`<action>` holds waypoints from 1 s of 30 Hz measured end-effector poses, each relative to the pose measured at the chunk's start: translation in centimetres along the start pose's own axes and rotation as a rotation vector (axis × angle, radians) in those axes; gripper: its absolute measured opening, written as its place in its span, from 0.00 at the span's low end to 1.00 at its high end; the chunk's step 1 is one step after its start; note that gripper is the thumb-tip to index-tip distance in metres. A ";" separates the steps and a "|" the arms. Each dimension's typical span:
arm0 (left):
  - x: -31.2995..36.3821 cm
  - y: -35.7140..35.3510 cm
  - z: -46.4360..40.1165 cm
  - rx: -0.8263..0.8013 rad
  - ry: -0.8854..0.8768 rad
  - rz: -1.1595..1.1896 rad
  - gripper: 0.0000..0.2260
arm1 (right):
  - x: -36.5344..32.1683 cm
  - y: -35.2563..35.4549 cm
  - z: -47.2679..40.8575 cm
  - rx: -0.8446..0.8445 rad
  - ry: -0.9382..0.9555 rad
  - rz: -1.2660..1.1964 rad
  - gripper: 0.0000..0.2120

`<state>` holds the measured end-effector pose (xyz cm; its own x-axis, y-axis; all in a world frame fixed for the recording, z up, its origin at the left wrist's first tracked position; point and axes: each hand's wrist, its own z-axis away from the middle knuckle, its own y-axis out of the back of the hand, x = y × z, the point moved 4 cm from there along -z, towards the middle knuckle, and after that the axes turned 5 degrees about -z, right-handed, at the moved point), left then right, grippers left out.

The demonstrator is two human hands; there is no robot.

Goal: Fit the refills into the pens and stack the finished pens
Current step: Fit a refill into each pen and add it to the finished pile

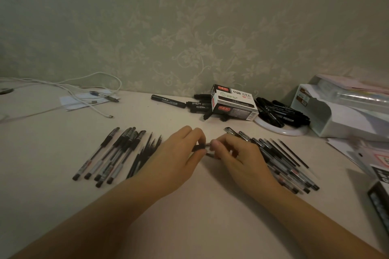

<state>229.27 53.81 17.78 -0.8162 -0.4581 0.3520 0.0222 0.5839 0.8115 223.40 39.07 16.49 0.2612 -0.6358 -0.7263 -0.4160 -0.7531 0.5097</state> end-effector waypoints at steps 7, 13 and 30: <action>0.4 0.2 -0.2 0.048 -0.078 0.024 0.02 | 0.1 -0.1 -0.1 -0.054 -0.075 -0.199 0.12; 0.6 0.6 -0.4 0.019 -0.016 0.098 0.05 | 0.2 0.3 -0.2 -0.053 -0.063 -0.258 0.10; 0.2 0.1 -0.2 0.011 -0.011 0.039 0.09 | 0.7 0.4 -0.2 -0.051 -0.071 -0.203 0.02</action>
<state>229.26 53.67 18.04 -0.8214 -0.4270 0.3782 0.0481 0.6089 0.7918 223.62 38.30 16.32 0.2717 -0.4585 -0.8462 -0.3158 -0.8730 0.3716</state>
